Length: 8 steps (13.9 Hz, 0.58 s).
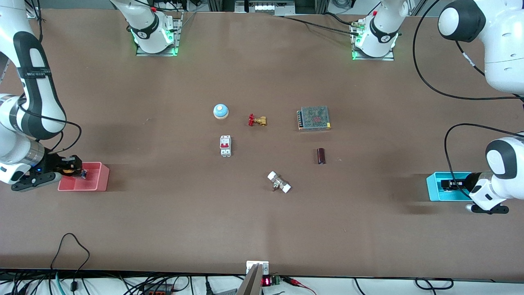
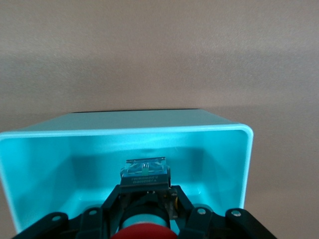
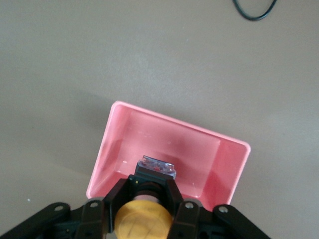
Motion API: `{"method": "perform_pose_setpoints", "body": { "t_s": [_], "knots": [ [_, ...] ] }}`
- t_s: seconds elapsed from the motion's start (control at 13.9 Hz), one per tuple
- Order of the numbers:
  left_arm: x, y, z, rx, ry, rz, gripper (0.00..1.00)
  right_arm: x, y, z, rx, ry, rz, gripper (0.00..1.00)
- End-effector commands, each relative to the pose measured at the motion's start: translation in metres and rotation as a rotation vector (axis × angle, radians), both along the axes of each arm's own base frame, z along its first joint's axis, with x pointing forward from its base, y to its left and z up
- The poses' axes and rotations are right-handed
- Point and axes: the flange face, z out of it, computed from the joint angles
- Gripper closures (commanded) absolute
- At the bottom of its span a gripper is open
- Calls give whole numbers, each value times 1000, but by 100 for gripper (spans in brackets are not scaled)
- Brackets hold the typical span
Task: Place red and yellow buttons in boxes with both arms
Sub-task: 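Lower the red button into the cyan box and open the left gripper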
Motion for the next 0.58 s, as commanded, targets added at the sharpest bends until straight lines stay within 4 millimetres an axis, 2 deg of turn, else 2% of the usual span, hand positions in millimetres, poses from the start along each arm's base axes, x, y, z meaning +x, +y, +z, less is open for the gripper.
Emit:
{"method": "perform_pose_setpoints", "body": {
  "t_s": [0.0, 0.14, 0.29, 0.36, 0.43, 0.5],
  "knots": [
    [5, 2, 0, -28, -3, -15, 72, 3, -6, -13, 21, 4, 21, 72],
    [4, 2, -6, -40, 1, -7, 57, 2, -6, -19, 20, 13, 26, 72],
    [4, 2, -6, -48, 0, -1, 29, 2, -6, -21, 21, 13, 32, 72],
    [4, 3, -1, -48, -1, 1, 12, 3, -6, -22, 18, 1, 31, 72],
    [4, 3, 7, -46, -4, -1, 0, 5, -8, -24, 14, -11, 31, 71],
    [5, 4, 19, -35, -16, -5, 0, 6, -8, -25, 11, -21, 30, 71]
  ]
}}
